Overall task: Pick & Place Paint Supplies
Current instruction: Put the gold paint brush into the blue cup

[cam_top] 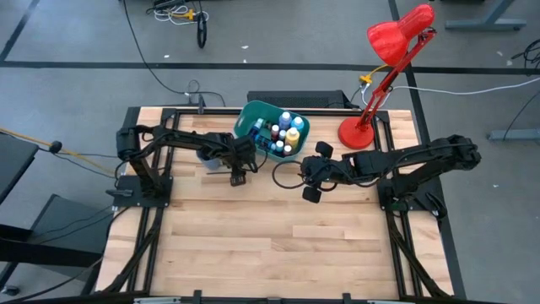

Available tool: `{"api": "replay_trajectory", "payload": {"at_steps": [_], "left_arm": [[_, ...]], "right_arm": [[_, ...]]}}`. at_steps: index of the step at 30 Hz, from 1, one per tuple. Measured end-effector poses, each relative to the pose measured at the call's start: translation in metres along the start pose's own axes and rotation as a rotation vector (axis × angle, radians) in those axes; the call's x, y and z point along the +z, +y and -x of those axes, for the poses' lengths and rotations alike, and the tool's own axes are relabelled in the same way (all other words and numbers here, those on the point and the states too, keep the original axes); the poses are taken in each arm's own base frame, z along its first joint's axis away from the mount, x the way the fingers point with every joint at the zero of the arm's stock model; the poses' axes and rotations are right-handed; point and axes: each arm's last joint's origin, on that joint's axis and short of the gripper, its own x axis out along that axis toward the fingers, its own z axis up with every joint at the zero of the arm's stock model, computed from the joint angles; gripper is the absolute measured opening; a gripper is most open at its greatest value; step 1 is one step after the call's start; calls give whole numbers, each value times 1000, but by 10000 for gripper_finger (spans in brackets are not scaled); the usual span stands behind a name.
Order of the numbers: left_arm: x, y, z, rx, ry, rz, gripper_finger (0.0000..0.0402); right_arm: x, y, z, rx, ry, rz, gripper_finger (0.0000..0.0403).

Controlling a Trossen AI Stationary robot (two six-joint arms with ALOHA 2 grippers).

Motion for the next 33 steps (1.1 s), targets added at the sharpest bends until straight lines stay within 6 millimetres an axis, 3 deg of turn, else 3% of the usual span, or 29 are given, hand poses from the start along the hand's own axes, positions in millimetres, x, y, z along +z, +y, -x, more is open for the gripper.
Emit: {"api": "replay_trajectory", "payload": {"at_steps": [9,15,19,23,33], "left_arm": [[-3,-2,0,-75,21,10,208],[-2,-8,0,-27,29,23,202],[-2,-9,0,89,38,114,203],[-3,-11,1,45,46,212,200],[-3,-11,0,37,46,100,196]], "right_arm": [[1,0,0,7,-5,1,127],[1,0,0,7,-5,12,127],[1,0,0,7,-6,12,127],[1,0,0,7,-6,13,127],[1,0,0,8,-12,13,127]]}}
